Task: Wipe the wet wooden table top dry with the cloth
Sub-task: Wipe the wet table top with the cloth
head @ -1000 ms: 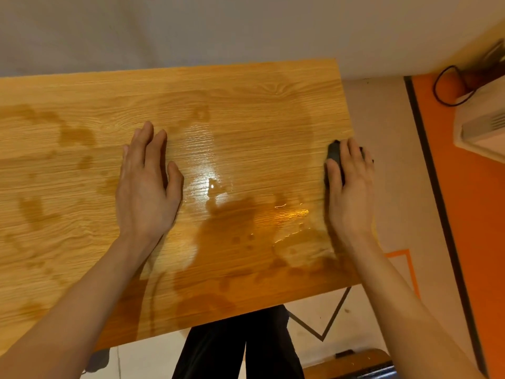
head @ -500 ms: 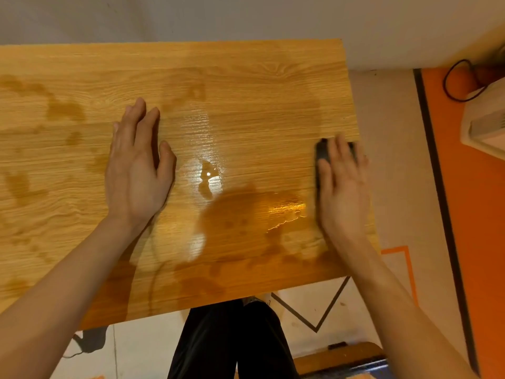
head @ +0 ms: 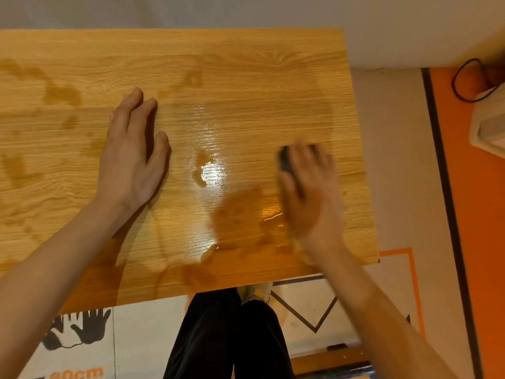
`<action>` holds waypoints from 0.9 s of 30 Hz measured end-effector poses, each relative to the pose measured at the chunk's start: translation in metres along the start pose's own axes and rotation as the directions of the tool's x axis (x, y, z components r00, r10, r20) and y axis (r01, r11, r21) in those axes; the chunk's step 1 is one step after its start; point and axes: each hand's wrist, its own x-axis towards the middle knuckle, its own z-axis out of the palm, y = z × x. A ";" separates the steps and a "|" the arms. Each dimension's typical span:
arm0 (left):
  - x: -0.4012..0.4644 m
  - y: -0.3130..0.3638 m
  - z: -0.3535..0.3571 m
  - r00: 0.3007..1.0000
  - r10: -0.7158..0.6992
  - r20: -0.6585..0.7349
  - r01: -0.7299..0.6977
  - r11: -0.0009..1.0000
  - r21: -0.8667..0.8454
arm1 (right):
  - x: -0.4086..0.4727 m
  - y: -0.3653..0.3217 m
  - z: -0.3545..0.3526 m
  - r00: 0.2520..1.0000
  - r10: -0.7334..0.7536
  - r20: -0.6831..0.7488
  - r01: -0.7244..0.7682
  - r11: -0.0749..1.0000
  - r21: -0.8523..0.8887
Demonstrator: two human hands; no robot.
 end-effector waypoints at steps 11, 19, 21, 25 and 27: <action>-0.104 0.029 0.005 0.999 -0.029 0.038 0.029 1.000 -0.003 | -0.029 -0.071 0.038 0.995 0.096 -0.009 -0.096 0.993 -0.068; -0.106 0.031 0.016 0.999 -0.034 -0.031 0.037 0.996 0.086 | -0.035 0.032 -0.007 0.993 0.117 -0.032 -0.118 0.993 -0.015; -0.106 0.030 0.017 0.999 -0.030 -0.042 0.034 0.995 0.098 | -0.045 0.046 -0.015 0.944 0.320 -0.080 -0.312 0.945 0.097; -0.105 0.032 0.016 0.998 -0.050 -0.043 0.054 0.992 0.116 | -0.055 -0.020 0.017 0.978 0.188 -0.091 -0.191 0.981 -0.029; -0.104 0.033 0.017 0.997 -0.056 -0.047 0.062 0.990 0.126 | -0.060 -0.064 0.039 0.999 0.036 -0.031 -0.037 0.999 -0.011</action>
